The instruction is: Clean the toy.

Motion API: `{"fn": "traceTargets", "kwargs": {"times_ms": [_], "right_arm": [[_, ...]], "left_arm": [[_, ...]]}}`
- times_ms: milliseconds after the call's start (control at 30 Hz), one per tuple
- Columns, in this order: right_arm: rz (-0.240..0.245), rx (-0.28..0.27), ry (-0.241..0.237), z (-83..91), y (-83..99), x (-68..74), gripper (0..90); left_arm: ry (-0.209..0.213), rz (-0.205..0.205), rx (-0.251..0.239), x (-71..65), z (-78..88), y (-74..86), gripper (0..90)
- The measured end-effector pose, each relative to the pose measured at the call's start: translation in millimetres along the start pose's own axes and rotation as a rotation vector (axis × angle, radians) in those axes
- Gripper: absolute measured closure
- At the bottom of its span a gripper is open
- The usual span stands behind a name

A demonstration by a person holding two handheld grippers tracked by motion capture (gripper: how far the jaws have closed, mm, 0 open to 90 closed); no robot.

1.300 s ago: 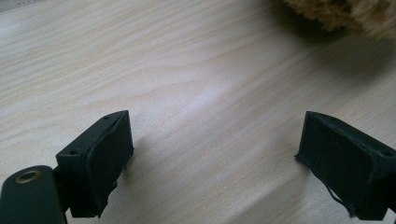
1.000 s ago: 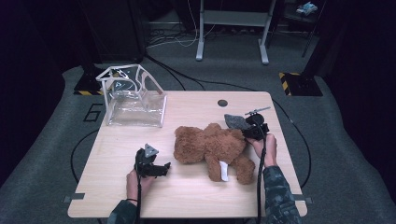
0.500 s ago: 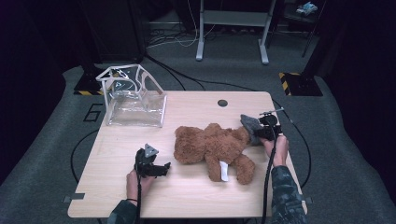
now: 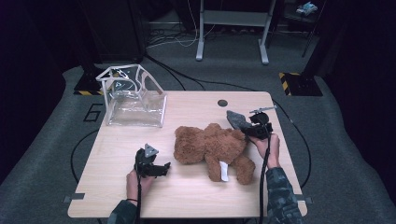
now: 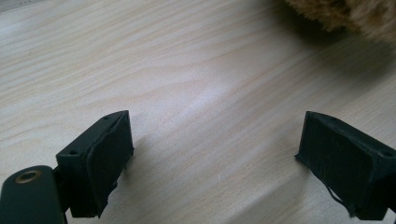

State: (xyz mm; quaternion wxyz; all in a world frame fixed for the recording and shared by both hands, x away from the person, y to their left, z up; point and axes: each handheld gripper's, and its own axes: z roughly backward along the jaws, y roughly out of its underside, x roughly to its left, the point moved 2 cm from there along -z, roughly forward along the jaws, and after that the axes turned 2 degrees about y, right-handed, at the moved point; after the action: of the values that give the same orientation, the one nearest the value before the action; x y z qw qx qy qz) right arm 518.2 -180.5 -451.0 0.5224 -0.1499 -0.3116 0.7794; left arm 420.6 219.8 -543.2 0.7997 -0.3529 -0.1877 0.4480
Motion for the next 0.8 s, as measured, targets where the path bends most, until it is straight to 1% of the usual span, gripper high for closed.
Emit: {"fn": "traceTargets", "kwargs": {"times_ms": [33,67,133,300,333,400,433,467,500,533,567,600,633,667,700,733,767,800], "right_arm": [[0.002,0.008,-0.002,-4.7,1.6,0.6,77.4],[-0.006,0.023,-0.006,-9.1,3.1,1.9,77.4],[0.002,0.047,0.003,-19.9,6.8,2.6,77.5],[-0.014,0.044,0.013,-22.0,8.7,-0.5,77.7],[-0.006,0.045,0.028,-21.4,9.0,-2.4,77.7],[-0.012,0.05,0.039,-19.2,9.8,-6.7,77.7],[-0.026,0.042,0.066,-18.6,10.4,-8.9,77.7],[-0.032,0.042,0.076,-17.3,11.0,-12.6,77.7],[-0.048,0.043,0.094,-16.2,11.5,-16.2,77.6],[-0.057,0.041,0.131,-15.4,12.1,-20.2,77.7],[-0.072,0.056,0.161,-14.0,13.2,-23.7,77.7],[-0.077,0.057,0.177,-13.9,14.7,-29.7,77.6],[-0.095,0.059,0.177,-12.7,17.0,-33.8,77.6],[-0.104,0.052,0.174,-10.4,19.6,-37.4,77.6],[-0.123,0.041,0.163,-7.2,22.0,-38.5,77.6],[-0.124,0.025,0.143,-3.5,24.1,-38.9,77.6],[-0.126,0.008,0.137,0.4,25.9,-37.8,77.6],[-0.131,-0.003,0.113,4.9,27.8,-35.0,77.6]], "left_arm": [[0.0,0.0,0.0,0.0,0.0,0.0,9.7],[0.0,0.0,0.0,0.0,0.0,0.0,9.7],[0.0,0.0,0.0,0.0,0.0,0.0,9.7],[0.0,0.0,0.0,0.0,0.0,0.0,9.7],[0.0,0.0,0.0,0.0,0.0,0.0,9.7],[0.0,0.0,0.0,0.0,0.0,0.0,9.7],[0.0,0.0,0.0,0.0,0.0,0.0,9.7],[0.0,0.0,0.0,0.0,0.0,0.0,9.7],[0.0,-0.001,0.0,0.0,0.0,0.0,9.7],[0.0,0.0,0.0,0.0,0.0,0.0,9.7],[0.0,0.0,0.0,0.0,0.0,0.0,9.7],[0.0,0.0,0.0,0.0,0.0,0.0,9.7],[0.0,0.0,0.0,0.0,0.0,0.0,9.7],[0.001,-0.001,0.0,0.1,0.0,0.0,9.7],[0.0,0.0,0.0,0.0,0.0,0.0,9.7],[0.0,0.0,0.0,0.0,0.0,0.0,9.7],[0.0,0.0,0.0,0.0,0.0,0.0,9.7],[0.0,0.0,0.0,0.0,0.0,0.0,9.7]]}}
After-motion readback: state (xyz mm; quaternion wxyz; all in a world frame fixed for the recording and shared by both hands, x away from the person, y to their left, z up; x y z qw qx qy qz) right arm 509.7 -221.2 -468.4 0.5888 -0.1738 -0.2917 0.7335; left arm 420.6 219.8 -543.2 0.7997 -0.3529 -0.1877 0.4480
